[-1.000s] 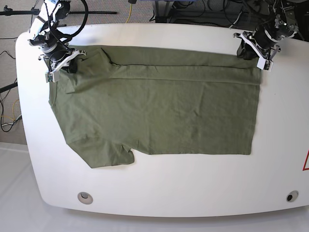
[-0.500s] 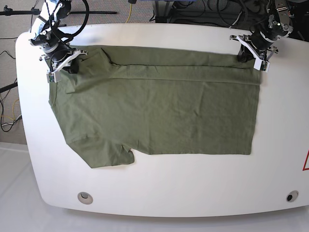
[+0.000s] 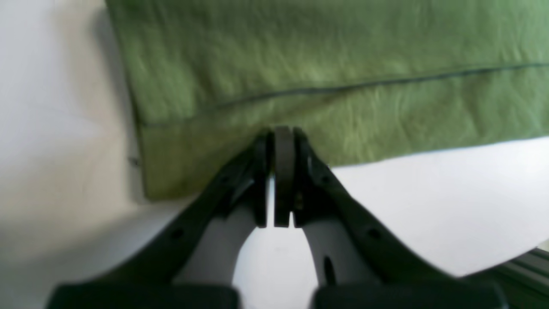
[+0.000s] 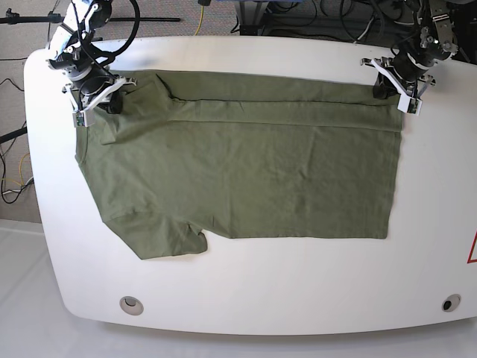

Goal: Fold the T-shirt properly

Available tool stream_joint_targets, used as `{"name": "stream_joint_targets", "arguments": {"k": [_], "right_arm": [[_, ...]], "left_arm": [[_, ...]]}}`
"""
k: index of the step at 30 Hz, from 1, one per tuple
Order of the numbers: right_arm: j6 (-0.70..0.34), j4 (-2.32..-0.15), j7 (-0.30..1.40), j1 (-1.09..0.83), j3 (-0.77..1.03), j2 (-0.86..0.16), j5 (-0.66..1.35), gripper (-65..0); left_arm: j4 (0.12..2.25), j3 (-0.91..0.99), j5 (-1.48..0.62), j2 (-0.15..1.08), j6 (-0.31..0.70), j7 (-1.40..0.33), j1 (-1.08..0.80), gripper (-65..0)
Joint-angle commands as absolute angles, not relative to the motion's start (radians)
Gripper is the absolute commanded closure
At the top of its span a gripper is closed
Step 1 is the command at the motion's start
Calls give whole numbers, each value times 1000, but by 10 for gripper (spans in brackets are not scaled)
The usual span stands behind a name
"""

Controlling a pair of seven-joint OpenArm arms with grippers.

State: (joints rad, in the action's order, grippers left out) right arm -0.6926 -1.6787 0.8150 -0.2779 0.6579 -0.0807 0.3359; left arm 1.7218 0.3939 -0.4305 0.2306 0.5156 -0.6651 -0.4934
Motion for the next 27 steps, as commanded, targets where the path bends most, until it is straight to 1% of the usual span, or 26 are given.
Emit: {"name": "stream_joint_targets", "arguments": {"k": [1,8,16,20,27], "right_arm": [[-697,-1685,787,-268,654,-98,343,0],[-695,-1697,786,-273,647,-97,342,0],[-695,-1795,805,-326,654,-85,349,0],[-697,-1822,820,-343,657,-91,344,0],[-697,-1817,825,-347,659,-94,342,0]], "left_arm": [[1750,392,-437,243,524,-658,-496,0],[1782,392,-443,247,519,-667,-493,-4],[1875,393,-442,241,492,-677,-503,-2],[1905,391,-434,239,505,-693,-539,-8],[1909,387,-433,236,505,-707,-548,-12]]}}
